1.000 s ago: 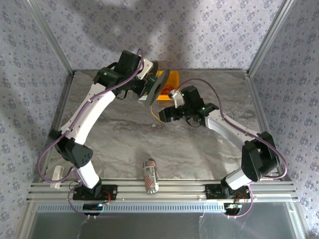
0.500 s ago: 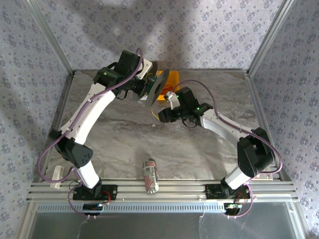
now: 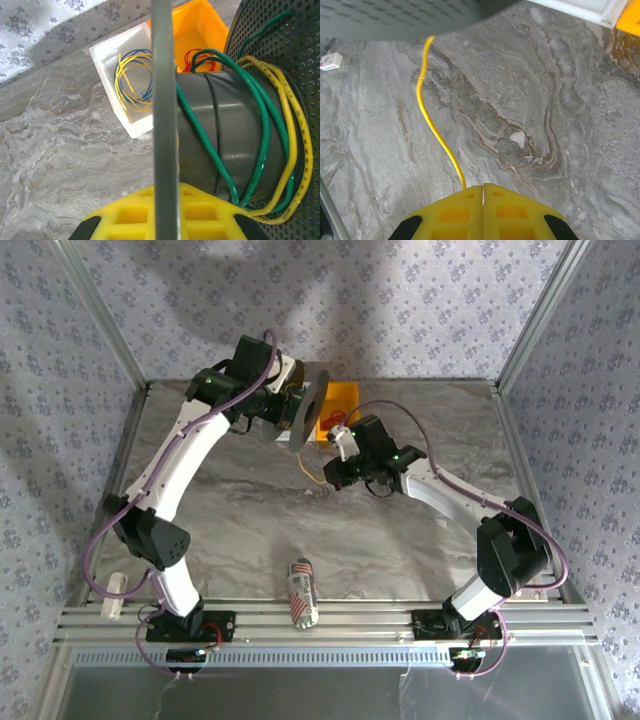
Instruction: Wrap the cables
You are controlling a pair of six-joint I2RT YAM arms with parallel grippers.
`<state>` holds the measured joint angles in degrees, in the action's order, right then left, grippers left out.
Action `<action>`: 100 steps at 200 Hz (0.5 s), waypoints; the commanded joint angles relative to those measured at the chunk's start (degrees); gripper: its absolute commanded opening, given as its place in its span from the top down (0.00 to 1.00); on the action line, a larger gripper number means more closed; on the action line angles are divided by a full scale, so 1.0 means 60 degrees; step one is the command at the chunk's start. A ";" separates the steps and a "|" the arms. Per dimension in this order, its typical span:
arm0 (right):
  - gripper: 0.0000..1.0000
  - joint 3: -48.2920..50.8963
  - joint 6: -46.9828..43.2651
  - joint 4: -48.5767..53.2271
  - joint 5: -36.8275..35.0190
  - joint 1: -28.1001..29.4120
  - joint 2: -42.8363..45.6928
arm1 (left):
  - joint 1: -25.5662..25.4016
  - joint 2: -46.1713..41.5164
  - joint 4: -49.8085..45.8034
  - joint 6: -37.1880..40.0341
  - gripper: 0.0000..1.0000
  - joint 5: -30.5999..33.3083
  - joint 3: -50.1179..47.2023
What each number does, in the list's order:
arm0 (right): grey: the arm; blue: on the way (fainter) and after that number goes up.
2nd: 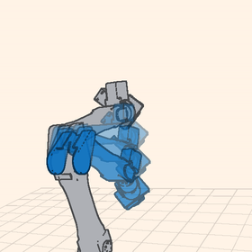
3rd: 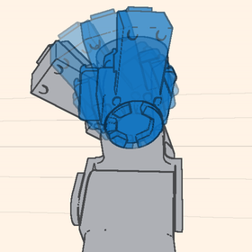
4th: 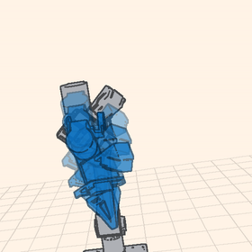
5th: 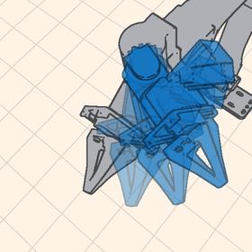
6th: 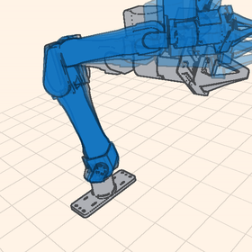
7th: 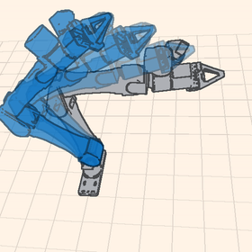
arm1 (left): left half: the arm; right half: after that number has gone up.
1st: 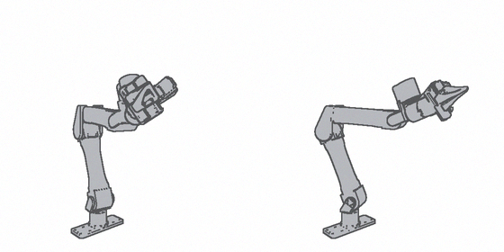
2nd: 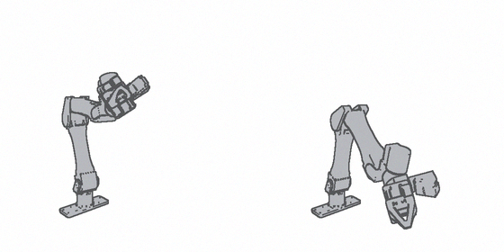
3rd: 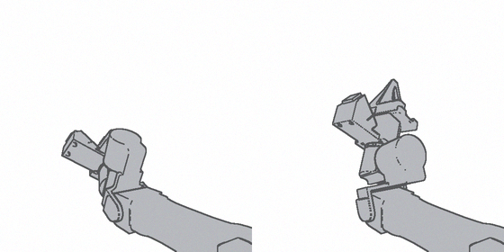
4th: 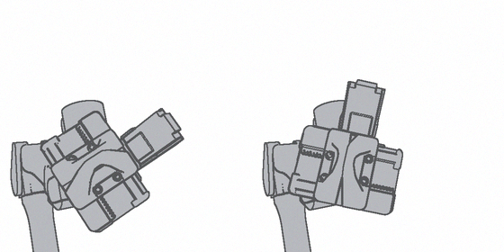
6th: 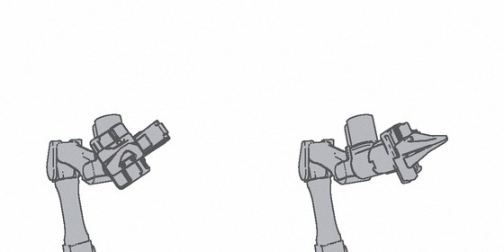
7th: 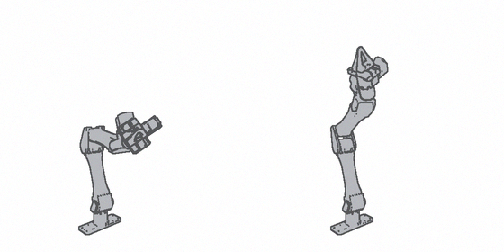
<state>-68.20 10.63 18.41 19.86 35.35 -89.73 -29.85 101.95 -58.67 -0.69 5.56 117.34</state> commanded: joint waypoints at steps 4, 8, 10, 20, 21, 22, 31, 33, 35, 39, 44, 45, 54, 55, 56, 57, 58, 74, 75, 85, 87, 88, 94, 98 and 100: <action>1.00 -0.0751 -0.0355 0.0576 -0.0006 0.0273 0.0522 | 0.0147 0.0216 0.0339 -0.0363 1.00 0.0084 0.0468; 1.00 -0.0843 -0.0376 0.0612 0.0066 0.0314 0.0560 | 0.0148 0.0271 0.0324 -0.0374 1.00 0.0114 0.0468; 1.00 -0.0895 -0.0391 0.0627 0.0112 0.0325 0.0579 | 0.0153 0.0306 0.0318 -0.0377 1.00 0.0128 0.0468; 1.00 -0.1186 -0.0424 0.0704 0.0322 0.0443 0.0675 | 0.0145 0.0490 0.0289 -0.0385 1.00 0.0214 0.0468; 1.00 -0.1216 -0.0424 0.0700 0.0352 0.0454 0.0681 | 0.0150 0.0509 0.0288 -0.0391 1.00 0.0215 0.0468; 1.00 -0.1245 -0.0424 0.0698 0.0367 0.0467 0.0685 | 0.0152 0.0526 0.0287 -0.0387 1.00 0.0215 0.0468; 1.00 -0.1523 -0.0452 0.0672 0.0623 0.0583 0.0787 | 0.0140 0.0698 0.0251 -0.0385 1.00 0.0288 0.0468; 1.00 -0.1567 -0.0464 0.0649 0.0669 0.0616 0.0808 | 0.0151 0.0731 0.0245 -0.0391 1.00 0.0292 0.0468; 1.00 -0.1640 -0.0467 0.0640 0.0684 0.0638 0.0824 | 0.0154 0.0762 0.0233 -0.0389 1.00 0.0301 0.0479; 1.00 -0.1779 -0.0479 0.0603 0.0676 0.0679 0.0874 | 0.0141 0.0834 0.0208 -0.0385 1.00 0.0311 0.0469; 1.00 -0.1941 -0.0528 0.0581 0.0636 0.0745 0.0921 | 0.0141 0.0887 0.0187 -0.0387 1.00 0.0313 0.0457; 1.00 -0.1974 -0.0535 0.0572 0.0633 0.0751 0.0929 | 0.0148 0.0905 0.0178 -0.0385 1.00 0.0308 0.0455; 1.00 -0.2252 -0.0635 0.0453 0.0462 0.0773 0.1068 | 0.0135 0.0990 0.0156 -0.0387 1.00 0.0314 0.0387; 1.00 -0.2276 -0.0647 0.0435 0.0437 0.0773 0.1091 | 0.0130 0.0986 0.0170 -0.0385 1.00 0.0316 0.0376; 1.00 -0.2302 -0.0653 0.0412 0.0417 0.0773 0.1109 | 0.0128 0.0999 0.0170 -0.0377 1.00 0.0317 0.0363; 1.00 -0.2330 -0.0663 0.0385 0.0392 0.0773 0.1126 | 0.0127 0.1005 0.0170 -0.0373 1.00 0.0325 0.0342; 1.00 -0.2344 -0.0676 0.0365 0.0365 0.0773 0.1141 | 0.0126 0.1001 0.0170 -0.0363 1.00 0.0321 0.0325; 1.00 -0.2946 -0.0980 0.0113 0.0176 0.0575 0.1341 | 0.0063 0.0982 0.0196 -0.0242 1.00 0.0390 0.0012; 1.00 -0.2989 -0.0996 0.0096 0.0169 0.0549 0.1351 | 0.0065 0.0974 0.0197 -0.0232 1.00 0.0405 -0.0017; 1.00 -0.3437 -0.1162 -0.0055 0.0178 0.0301 0.1351 | 0.0002 0.0913 0.0221 -0.0104 1.00 0.0435 -0.0266; 1.00 -0.3507 -0.1199 -0.0071 0.0177 0.0245 0.1330 | -0.0004 0.0899 0.0215 -0.0068 1.00 0.0424 -0.0316; 1.00 -0.3570 -0.1222 -0.0076 0.0184 0.0216 0.1324 | -0.0020 0.0889 0.0215 -0.0057 1.00 0.0422 -0.0342; 1.00 -0.3865 -0.1331 -0.0082 0.0184 0.0016 0.1239 | -0.0056 0.0831 0.0216 0.0048 1.00 0.0422 -0.0487; 1.00 -0.4055 -0.1423 -0.0084 0.0167 -0.0113 0.1182 | -0.0096 0.0785 0.0218 0.0123 1.00 0.0432 -0.0572; 1.00 -0.4156 -0.1462 -0.0063 0.0163 -0.0185 0.1134 | -0.0117 0.0761 0.0215 0.0154 1.00 0.0442 -0.0631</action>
<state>-85.78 6.09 21.28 21.80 38.06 -84.09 -29.43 108.86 -58.54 -1.83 6.90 115.77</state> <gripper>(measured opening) 0.055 0.092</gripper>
